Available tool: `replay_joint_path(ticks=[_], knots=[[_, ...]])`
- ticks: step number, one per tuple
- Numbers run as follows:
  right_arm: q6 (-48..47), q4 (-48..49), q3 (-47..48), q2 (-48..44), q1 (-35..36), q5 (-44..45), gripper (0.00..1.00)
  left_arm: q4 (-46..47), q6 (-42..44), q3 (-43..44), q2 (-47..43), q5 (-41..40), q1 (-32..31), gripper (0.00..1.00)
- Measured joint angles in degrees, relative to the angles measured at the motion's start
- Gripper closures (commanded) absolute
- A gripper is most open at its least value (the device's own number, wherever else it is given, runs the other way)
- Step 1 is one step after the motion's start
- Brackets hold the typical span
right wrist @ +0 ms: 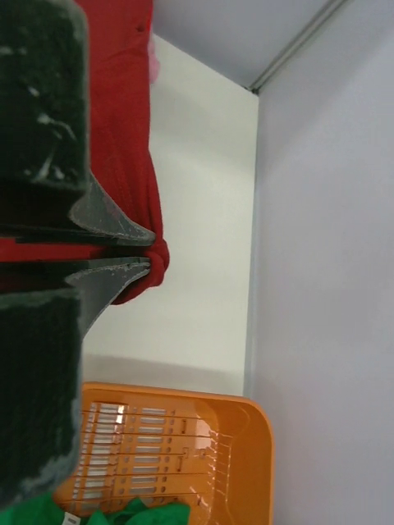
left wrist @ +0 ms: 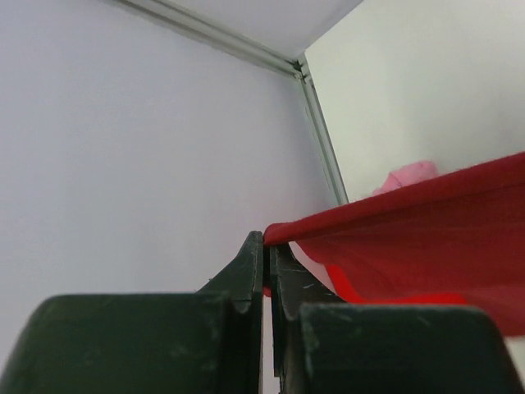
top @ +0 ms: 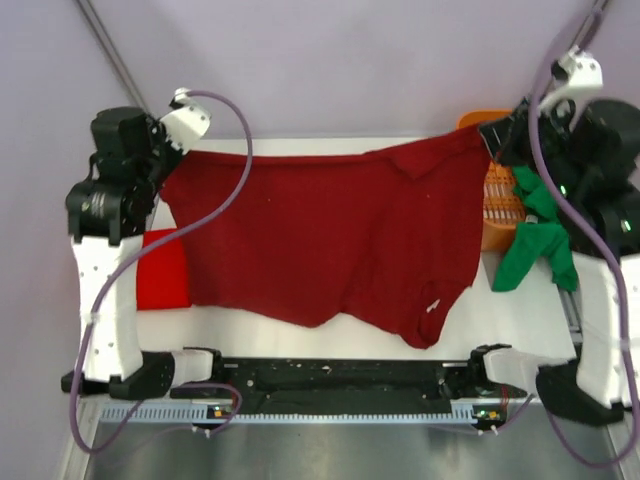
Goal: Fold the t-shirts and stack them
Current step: Flatten out the tshirt
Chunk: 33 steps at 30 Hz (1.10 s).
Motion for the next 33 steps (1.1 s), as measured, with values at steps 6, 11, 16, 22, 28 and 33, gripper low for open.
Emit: replay_joint_path(ticks=[6,11,16,22,28,33], knots=[[4.55,9.16,9.73,20.85,-8.35,-4.48,1.00,17.66,2.97,-0.37,13.20,-4.35,-0.02,1.00],[10.69,12.94,27.19,37.24,-11.39,-8.24,1.00,34.32,6.16,3.04,23.82,-9.90,-0.07,1.00],[14.58,17.70,34.38,38.93,-15.54,-11.93,1.00,42.75,7.87,9.09,26.95,-10.84,-0.37,1.00],[14.95,22.67,24.24,26.58,-17.18,-15.19,1.00,48.76,8.81,8.70,24.33,-10.67,-0.83,1.00],[13.64,23.12,6.62,13.18,-17.29,-18.58,1.00,49.83,8.96,-6.27,17.88,-10.34,-0.81,1.00],[12.57,20.15,-17.97,-1.57,-17.35,-18.86,1.00,40.44,7.82,-22.75,12.33,-7.67,-0.76,1.00]])
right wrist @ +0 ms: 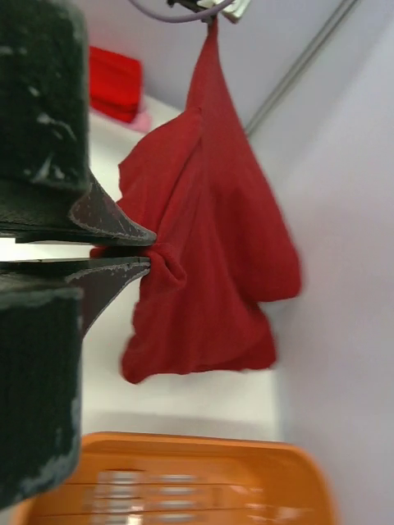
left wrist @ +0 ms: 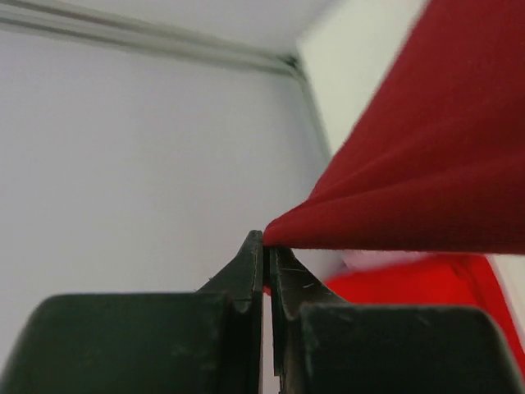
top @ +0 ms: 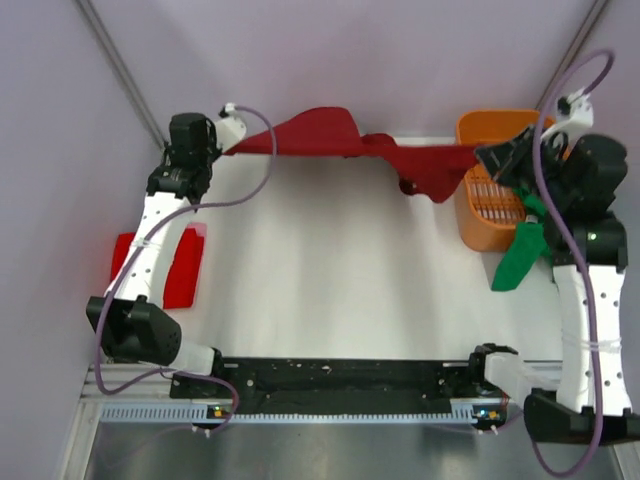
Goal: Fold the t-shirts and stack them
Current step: Flatten out the tshirt
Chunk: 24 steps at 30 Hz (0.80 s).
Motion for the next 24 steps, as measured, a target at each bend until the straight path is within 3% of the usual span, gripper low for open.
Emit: replay_joint_path(ticks=[5,11,17,24], knots=[[-0.57,-7.17,-22.14,-13.60,1.05,-0.46,1.00,-11.93,-2.32,-16.09,-4.07,1.44,0.33,1.00],[1.53,-16.15,-39.08,-18.84,2.75,0.15,1.00,-20.98,-6.75,-32.41,-5.22,2.29,0.85,1.00],[5.57,-21.40,-44.28,-21.33,5.99,2.05,1.00,-22.88,-9.11,-41.11,-8.61,3.13,1.09,1.00],[6.21,-17.46,-47.15,-16.44,7.78,3.37,1.00,-21.57,-10.47,-41.00,-8.20,3.13,1.16,1.00]])
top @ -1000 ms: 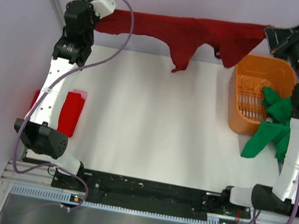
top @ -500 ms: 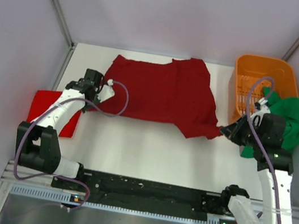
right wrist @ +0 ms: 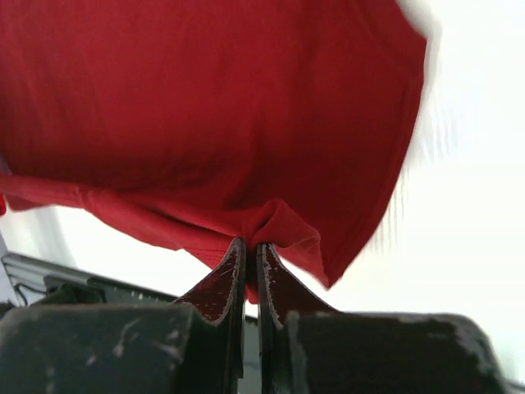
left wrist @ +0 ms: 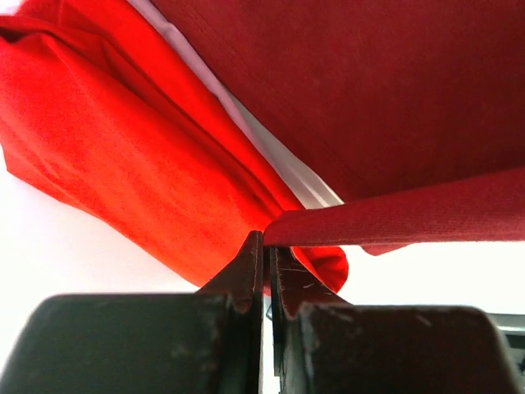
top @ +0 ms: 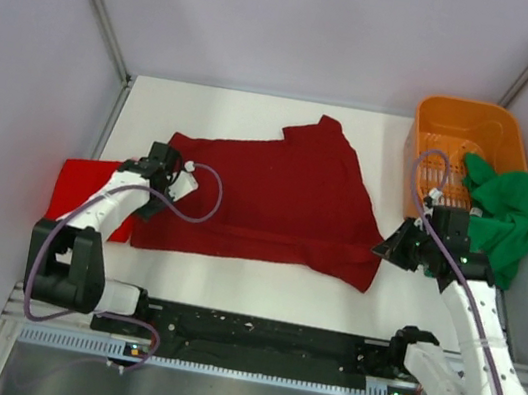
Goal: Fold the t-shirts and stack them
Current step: Flatten out the tshirt
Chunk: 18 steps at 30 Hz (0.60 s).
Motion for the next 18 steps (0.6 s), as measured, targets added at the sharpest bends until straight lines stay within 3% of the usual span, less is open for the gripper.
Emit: replay_joint_path(ticks=[9,15,18], knots=[[-3.04,18.16,2.08,21.84,0.52,1.22,1.00,3.67,-3.06,2.86,6.84,-0.59,0.02,1.00],[-7.63,18.97,12.50,26.16,0.76,4.07,1.00,5.09,-3.08,5.77,7.67,-2.64,0.02,1.00],[-11.30,17.55,25.77,29.88,0.92,6.54,1.00,6.64,-0.50,13.64,11.06,-5.07,0.00,1.00]])
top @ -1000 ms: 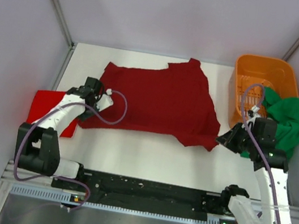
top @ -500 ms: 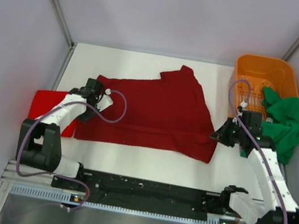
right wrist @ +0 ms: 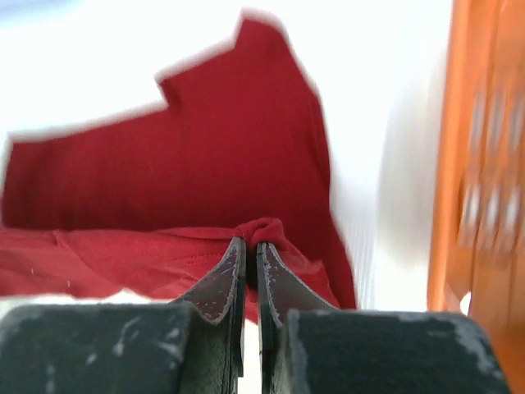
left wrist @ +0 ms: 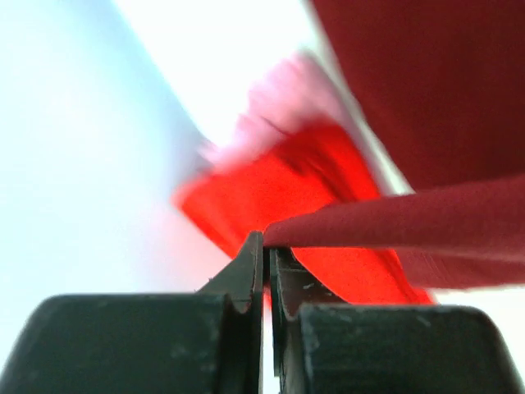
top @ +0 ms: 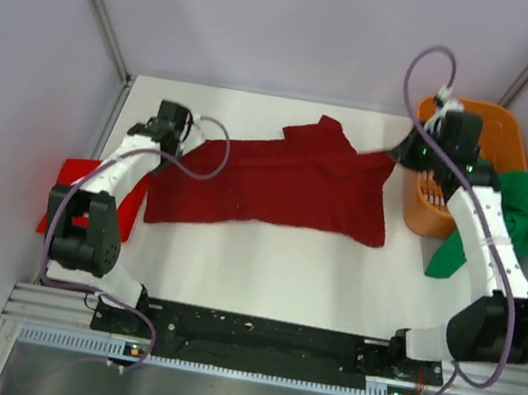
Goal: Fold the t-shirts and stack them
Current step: Flatten out the tshirt
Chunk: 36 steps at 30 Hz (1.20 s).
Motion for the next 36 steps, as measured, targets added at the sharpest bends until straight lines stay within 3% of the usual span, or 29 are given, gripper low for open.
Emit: replay_joint_path(ticks=[3,5,6,9,10,13,16,20,25,30,36], knots=[[-2.25,-0.24,24.52,10.60,-0.28,1.44,1.00,3.06,3.58,17.59,7.93,-3.17,-0.11,1.00],[-2.75,0.57,40.15,17.40,-0.92,1.33,1.00,7.06,6.56,34.82,14.82,-4.87,-0.17,1.00],[-3.19,0.70,54.53,23.37,-1.46,1.16,1.00,9.53,7.82,43.52,17.90,-5.44,-0.22,1.00],[-3.74,1.64,70.16,28.87,-3.17,1.01,1.00,17.51,11.69,62.71,23.10,-5.64,-0.50,1.00],[-3.98,2.40,74.60,30.01,-3.89,0.96,1.00,21.84,13.68,66.10,23.32,-5.38,-0.70,1.00],[-5.29,5.07,76.41,28.61,-5.79,0.90,1.00,32.20,18.75,68.02,21.11,-4.26,-1.20,1.00],[-8.17,6.49,69.40,23.69,-6.36,-0.35,1.00,39.47,22.60,64.96,18.75,-3.37,-1.40,1.00],[-12.61,4.04,54.29,14.56,-6.34,-2.97,1.00,40.68,24.20,53.53,14.78,-2.03,-1.27,1.00],[-14.91,-0.13,28.87,-1.95,-5.86,-2.82,1.00,29.16,22.38,34.34,6.58,3.96,-1.09,1.00],[-13.57,-3.50,4.31,-20.57,-1.05,-2.14,1.00,15.47,20.61,14.80,-4.76,9.01,-0.72,1.00],[-5.03,-11.76,-13.29,-28.30,2.16,-4.59,1.00,5.90,18.14,-4.35,-9.64,9.40,0.74,1.00]])
